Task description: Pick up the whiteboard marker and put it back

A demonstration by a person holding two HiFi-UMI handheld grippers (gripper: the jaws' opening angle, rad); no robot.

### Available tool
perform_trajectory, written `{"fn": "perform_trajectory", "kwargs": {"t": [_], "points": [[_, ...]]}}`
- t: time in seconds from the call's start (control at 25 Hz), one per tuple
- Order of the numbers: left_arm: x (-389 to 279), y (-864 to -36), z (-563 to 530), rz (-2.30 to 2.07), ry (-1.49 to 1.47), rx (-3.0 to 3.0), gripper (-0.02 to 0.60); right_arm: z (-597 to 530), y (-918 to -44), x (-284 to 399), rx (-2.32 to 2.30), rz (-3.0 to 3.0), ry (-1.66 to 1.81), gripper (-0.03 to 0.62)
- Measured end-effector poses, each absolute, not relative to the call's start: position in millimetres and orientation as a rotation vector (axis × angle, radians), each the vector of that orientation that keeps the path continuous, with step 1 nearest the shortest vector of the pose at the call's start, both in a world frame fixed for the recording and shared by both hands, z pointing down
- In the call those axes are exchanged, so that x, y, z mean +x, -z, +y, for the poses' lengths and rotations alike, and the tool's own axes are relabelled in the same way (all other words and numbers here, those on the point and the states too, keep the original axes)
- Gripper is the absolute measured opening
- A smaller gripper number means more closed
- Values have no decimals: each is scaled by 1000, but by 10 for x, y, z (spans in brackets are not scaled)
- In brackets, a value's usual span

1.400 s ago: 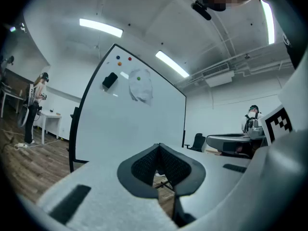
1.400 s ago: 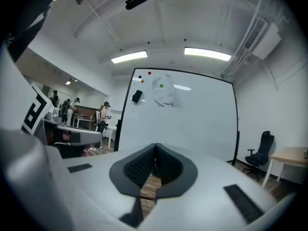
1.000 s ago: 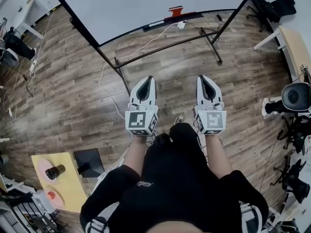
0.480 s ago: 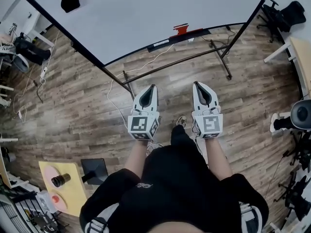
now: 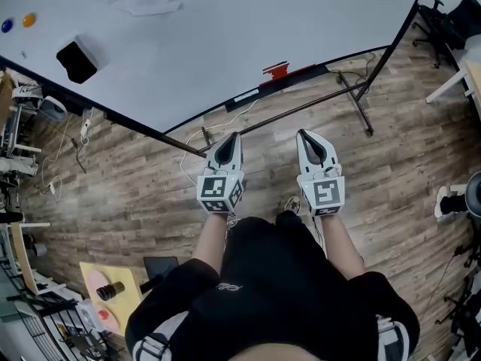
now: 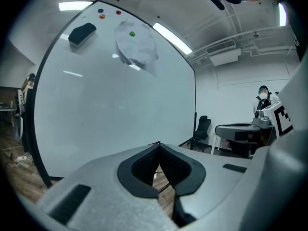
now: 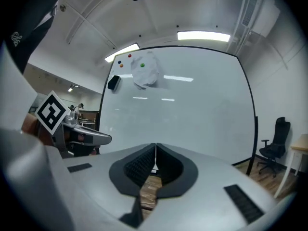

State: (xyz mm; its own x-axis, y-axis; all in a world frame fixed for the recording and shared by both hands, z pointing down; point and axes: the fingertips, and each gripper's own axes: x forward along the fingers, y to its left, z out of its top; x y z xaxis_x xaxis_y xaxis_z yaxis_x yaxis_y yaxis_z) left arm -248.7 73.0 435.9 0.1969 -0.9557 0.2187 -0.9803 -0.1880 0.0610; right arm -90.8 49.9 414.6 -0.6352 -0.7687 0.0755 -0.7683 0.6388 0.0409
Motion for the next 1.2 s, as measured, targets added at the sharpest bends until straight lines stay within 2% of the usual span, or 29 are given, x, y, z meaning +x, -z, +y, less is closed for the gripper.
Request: {"fn": "perform_trajectory", "kwargs": {"t": [0.32,0.76,1.2], "points": [[-2384,-4670,95,-1745,-474,2340,8,-43,-4428,-1098,1255,-2761,-117,5],[-2839,-5606,-940,-1518,-1092,2299,8,-796,-4808,-1449,1271,-2664,-165,5],[-3055,-6344,-1288,-1259,-1582,2217,9,-1182,-5083,-1686,1288,-2626,-263,3]]}}
